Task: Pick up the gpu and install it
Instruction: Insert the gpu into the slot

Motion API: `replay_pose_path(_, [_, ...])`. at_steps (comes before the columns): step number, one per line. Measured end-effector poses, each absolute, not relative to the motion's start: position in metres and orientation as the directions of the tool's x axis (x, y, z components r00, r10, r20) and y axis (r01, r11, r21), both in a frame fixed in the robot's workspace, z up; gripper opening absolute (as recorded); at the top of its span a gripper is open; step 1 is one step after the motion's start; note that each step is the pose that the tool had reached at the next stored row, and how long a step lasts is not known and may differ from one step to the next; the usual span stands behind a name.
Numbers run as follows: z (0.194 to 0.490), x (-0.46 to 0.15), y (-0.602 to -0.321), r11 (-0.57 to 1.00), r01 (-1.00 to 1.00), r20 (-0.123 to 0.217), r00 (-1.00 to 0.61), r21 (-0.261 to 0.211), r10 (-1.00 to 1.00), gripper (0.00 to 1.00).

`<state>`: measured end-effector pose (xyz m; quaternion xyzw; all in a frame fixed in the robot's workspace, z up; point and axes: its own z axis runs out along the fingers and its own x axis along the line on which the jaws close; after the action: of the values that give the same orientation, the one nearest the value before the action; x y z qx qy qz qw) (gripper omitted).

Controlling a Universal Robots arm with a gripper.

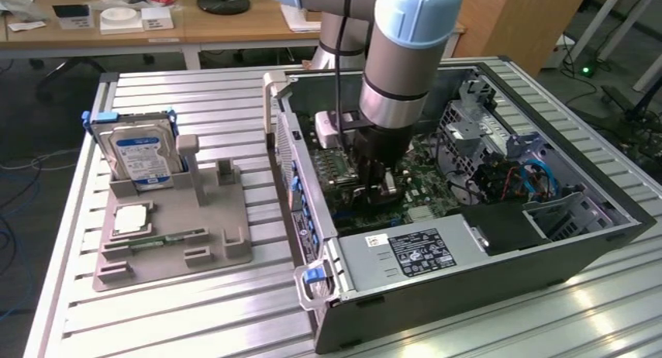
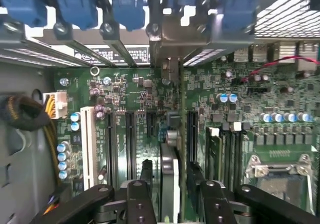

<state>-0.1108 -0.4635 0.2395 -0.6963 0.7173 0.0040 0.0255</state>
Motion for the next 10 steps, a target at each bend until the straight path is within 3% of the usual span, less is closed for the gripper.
replay_pose_path(10, [0.273,-0.111,-0.463,0.03,-0.999,-0.043,-0.028,-0.043,-0.999,0.41])
